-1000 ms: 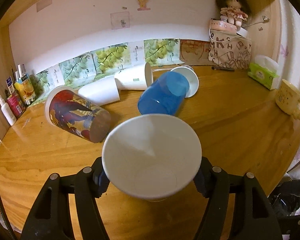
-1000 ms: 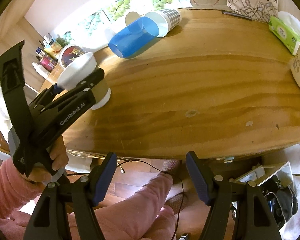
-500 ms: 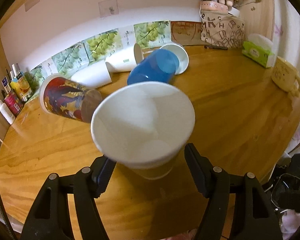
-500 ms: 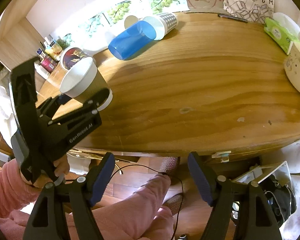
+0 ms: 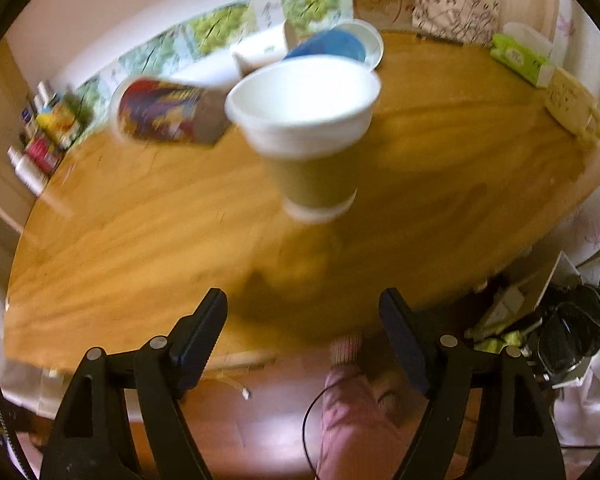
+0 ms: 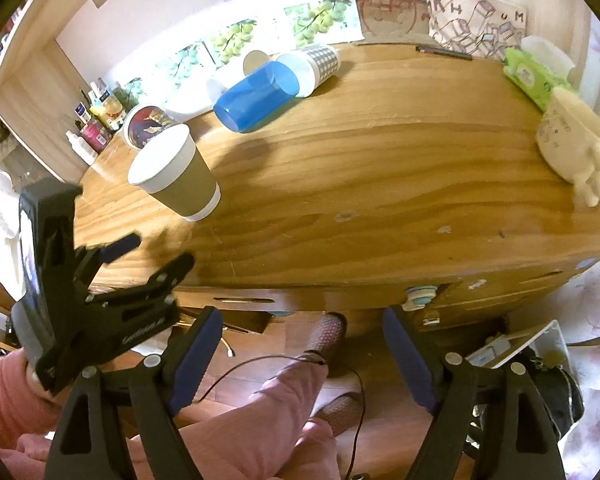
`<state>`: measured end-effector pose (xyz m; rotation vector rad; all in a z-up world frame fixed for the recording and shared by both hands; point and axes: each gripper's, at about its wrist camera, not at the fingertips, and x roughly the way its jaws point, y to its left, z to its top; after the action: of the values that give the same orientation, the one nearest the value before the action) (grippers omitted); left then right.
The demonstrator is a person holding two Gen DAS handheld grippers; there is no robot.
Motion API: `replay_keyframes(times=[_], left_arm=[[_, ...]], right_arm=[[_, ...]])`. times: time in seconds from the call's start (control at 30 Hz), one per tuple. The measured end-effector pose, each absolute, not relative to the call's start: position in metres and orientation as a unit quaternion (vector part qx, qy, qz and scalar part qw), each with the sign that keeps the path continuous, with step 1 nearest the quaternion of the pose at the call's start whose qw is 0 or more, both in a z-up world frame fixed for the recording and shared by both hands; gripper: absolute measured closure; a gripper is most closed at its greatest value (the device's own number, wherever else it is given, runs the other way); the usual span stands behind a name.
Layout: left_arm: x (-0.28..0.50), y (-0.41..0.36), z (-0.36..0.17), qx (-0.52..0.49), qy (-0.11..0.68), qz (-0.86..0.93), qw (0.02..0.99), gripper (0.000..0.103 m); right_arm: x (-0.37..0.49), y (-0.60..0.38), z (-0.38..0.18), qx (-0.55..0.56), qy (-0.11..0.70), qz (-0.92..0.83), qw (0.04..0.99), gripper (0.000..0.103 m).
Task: Flip cup upright
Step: 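Set the cup upright on the desk and open the left gripper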
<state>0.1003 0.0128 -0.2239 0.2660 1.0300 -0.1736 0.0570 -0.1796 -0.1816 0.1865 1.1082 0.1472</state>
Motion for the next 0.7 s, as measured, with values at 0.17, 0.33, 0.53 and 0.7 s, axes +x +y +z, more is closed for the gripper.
replay_keyframes(times=[0.17, 0.33, 0.53, 0.7], left_arm=[[0.080, 0.025, -0.201, 0.116, 0.508, -0.053, 0.852, 0.022], [0.069, 0.039, -0.156, 0.071, 0.499, -0.035, 0.863, 0.021], [0.059, 0.050, -0.100, 0.028, 0.469, -0.021, 0.882, 0.015], [0.050, 0.055, -0.060, -0.006, 0.432, -0.022, 0.902, 0.014]], right_arm=[[0.042, -0.179, -0.159, 0.089, 0.500, 0.064, 0.859, 0.016], [0.031, -0.173, -0.127, 0.086, 0.469, 0.067, 0.876, 0.009], [0.022, -0.168, -0.086, 0.090, 0.439, 0.069, 0.891, 0.008], [0.013, -0.166, -0.055, 0.100, 0.410, 0.064, 0.904, 0.001]])
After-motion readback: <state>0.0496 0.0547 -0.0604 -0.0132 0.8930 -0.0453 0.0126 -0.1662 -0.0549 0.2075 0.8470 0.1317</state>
